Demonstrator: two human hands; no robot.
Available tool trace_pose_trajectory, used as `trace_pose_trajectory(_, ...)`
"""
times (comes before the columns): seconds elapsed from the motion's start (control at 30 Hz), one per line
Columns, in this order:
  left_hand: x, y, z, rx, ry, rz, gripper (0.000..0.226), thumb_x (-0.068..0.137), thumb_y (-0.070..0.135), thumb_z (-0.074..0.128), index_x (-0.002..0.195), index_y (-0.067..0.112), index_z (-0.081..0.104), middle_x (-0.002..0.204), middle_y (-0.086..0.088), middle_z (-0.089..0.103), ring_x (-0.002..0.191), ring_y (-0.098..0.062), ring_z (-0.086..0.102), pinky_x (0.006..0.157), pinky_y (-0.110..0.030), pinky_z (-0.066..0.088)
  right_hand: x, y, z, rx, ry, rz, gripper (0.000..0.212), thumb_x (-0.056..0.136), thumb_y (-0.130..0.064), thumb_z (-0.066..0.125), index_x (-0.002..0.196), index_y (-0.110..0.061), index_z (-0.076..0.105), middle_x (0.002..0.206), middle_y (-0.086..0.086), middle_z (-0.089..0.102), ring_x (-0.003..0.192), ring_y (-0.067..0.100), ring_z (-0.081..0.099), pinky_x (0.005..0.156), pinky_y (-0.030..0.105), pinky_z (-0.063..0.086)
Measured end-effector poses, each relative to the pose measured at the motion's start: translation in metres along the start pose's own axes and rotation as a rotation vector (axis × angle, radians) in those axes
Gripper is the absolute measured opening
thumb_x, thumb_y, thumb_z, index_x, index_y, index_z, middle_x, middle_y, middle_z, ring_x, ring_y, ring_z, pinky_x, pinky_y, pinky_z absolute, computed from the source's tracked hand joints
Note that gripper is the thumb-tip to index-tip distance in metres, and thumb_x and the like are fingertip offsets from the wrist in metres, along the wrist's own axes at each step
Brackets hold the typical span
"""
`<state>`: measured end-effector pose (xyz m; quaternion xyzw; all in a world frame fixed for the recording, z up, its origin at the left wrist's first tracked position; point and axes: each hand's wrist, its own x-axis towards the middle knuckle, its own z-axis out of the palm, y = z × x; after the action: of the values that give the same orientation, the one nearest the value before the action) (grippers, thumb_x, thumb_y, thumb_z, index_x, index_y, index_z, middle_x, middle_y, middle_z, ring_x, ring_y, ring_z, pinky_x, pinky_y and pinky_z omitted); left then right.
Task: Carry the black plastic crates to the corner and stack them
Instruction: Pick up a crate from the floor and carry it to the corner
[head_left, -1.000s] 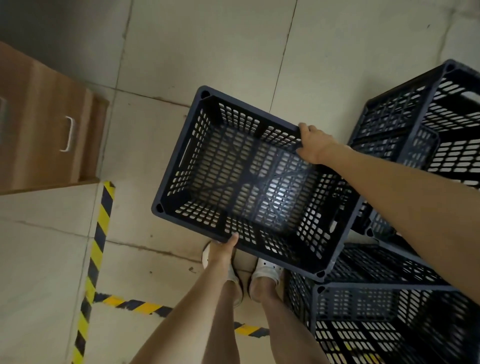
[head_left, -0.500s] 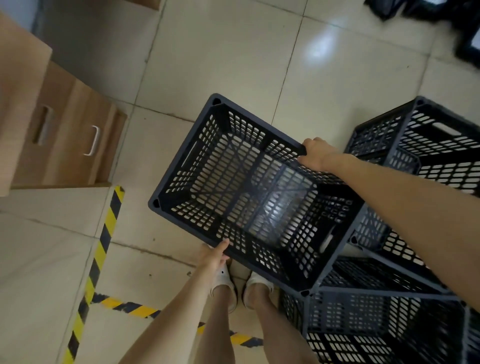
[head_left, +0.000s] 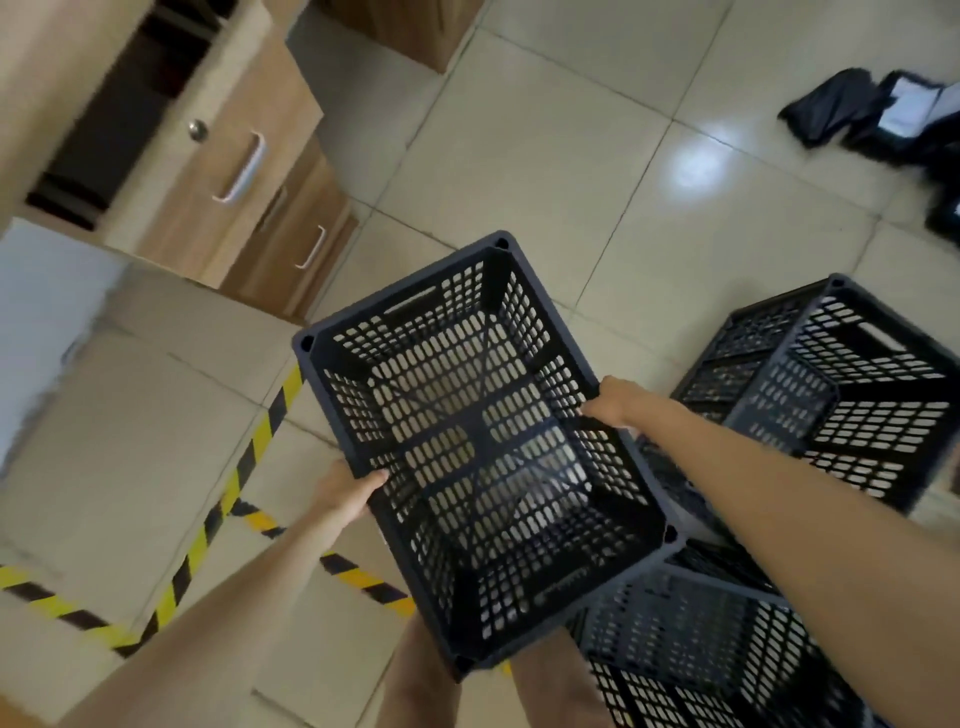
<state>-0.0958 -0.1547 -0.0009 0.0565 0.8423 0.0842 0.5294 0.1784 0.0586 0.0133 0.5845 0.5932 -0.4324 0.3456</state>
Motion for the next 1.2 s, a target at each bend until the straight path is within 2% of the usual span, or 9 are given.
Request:
trace_pose_trajectory(0.13, 0.005, -0.026, -0.035, 0.112, 0.008, 0.030, 0.043, 0.092, 0.035, 0.063, 0.125, 0.013, 0.045, 0.116, -0.007, 0.060, 0.110, -0.033, 0.061, 0.090, -0.039, 0.052, -0.009, -0.015, 0.039, 0.033, -0.085, 0.006, 0.041, 0.096, -0.026, 0.051, 0.126, 0.002, 0.055, 0.125, 0.018, 0.060, 0.111, 0.032, 0.059, 0.095, 0.034, 0.050)
trace_pose_trajectory(0.33, 0.014, -0.074, -0.081, 0.226, 0.000, 0.042, 0.055, 0.092, 0.042, 0.061, 0.132, 0.010, 0.043, 0.124, -0.013, 0.060, 0.107, -0.033, 0.063, 0.094, -0.045, 0.052, -0.020, -0.052, 0.094, -0.014, -0.096, 0.030, 0.039, 0.095, -0.025, 0.053, 0.123, 0.002, 0.056, 0.112, 0.015, 0.062, 0.091, 0.026, 0.056, 0.080, 0.029, 0.046)
trace_pose_trajectory(0.4, 0.013, -0.090, -0.096, 0.213, -0.004, 0.036, 0.053, 0.093, 0.042, 0.060, 0.131, 0.010, 0.043, 0.122, -0.013, 0.060, 0.102, -0.031, 0.064, 0.091, -0.042, 0.053, -0.025, -0.068, 0.109, -0.033, -0.095, 0.035, 0.037, 0.095, -0.024, 0.053, 0.121, 0.003, 0.057, 0.105, 0.012, 0.060, 0.088, 0.025, 0.054, 0.076, 0.028, 0.043)
trace_pose_trajectory(0.5, 0.013, -0.122, -0.118, 0.163, -0.017, 0.016, 0.053, 0.094, 0.041, 0.059, 0.134, 0.010, 0.041, 0.124, -0.010, 0.061, 0.102, -0.027, 0.064, 0.086, -0.036, 0.050, -0.035, -0.097, 0.129, -0.072, -0.086, 0.044, 0.040, 0.094, -0.023, 0.054, 0.125, 0.003, 0.053, 0.114, 0.017, 0.062, 0.090, 0.027, 0.054, 0.080, 0.031, 0.046)
trace_pose_trajectory(0.6, 0.019, -0.157, -0.140, 0.040, -0.029, 0.017, 0.054, 0.093, 0.042, 0.058, 0.136, 0.015, 0.039, 0.127, -0.008, 0.062, 0.109, -0.030, 0.063, 0.096, -0.044, 0.051, -0.044, -0.131, 0.147, -0.137, -0.065, 0.023, 0.041, 0.095, -0.021, 0.053, 0.127, 0.005, 0.049, 0.116, 0.018, 0.060, 0.091, 0.026, 0.052, 0.083, 0.031, 0.045)
trace_pose_trajectory(0.77, 0.012, -0.204, -0.177, -0.013, 0.015, 0.011, 0.047, 0.100, 0.042, 0.043, 0.132, 0.008, 0.044, 0.116, -0.014, 0.063, 0.090, -0.025, 0.061, 0.069, -0.027, 0.049, -0.065, -0.195, 0.182, -0.266, -0.051, -0.018, 0.041, 0.096, -0.022, 0.052, 0.127, 0.005, 0.050, 0.127, 0.020, 0.059, 0.113, 0.033, 0.058, 0.086, 0.031, 0.046)
trace_pose_trajectory(0.93, 0.016, -0.277, -0.225, -0.090, 0.057, -0.044, 0.062, 0.098, 0.055, 0.037, 0.129, 0.003, 0.047, 0.121, -0.016, 0.064, 0.107, -0.034, 0.063, 0.096, -0.041, 0.049, -0.084, -0.268, 0.224, -0.374, -0.068, -0.077, 0.047, 0.098, -0.027, 0.052, 0.132, 0.005, 0.045, 0.130, 0.021, 0.056, 0.117, 0.034, 0.056, 0.085, 0.029, 0.042)
trace_pose_trajectory(1.03, 0.029, -0.330, -0.250, -0.171, 0.067, -0.067, 0.065, 0.093, 0.064, 0.037, 0.124, 0.007, 0.049, 0.114, -0.014, 0.068, 0.099, -0.032, 0.067, 0.093, -0.045, 0.054, -0.091, -0.311, 0.252, -0.436, -0.085, -0.122, 0.046, 0.098, -0.028, 0.051, 0.130, 0.004, 0.047, 0.128, 0.020, 0.058, 0.107, 0.033, 0.057, 0.082, 0.028, 0.041)
trace_pose_trajectory(1.2, 0.033, -0.388, -0.283, -0.257, 0.133, -0.157, 0.056, 0.096, 0.060, 0.037, 0.121, 0.010, 0.048, 0.113, -0.011, 0.066, 0.103, -0.034, 0.066, 0.095, -0.045, 0.052, -0.089, -0.373, 0.295, -0.521, -0.104, -0.205, 0.047, 0.095, -0.030, 0.052, 0.130, 0.001, 0.048, 0.128, 0.019, 0.059, 0.112, 0.034, 0.058, 0.086, 0.032, 0.046)
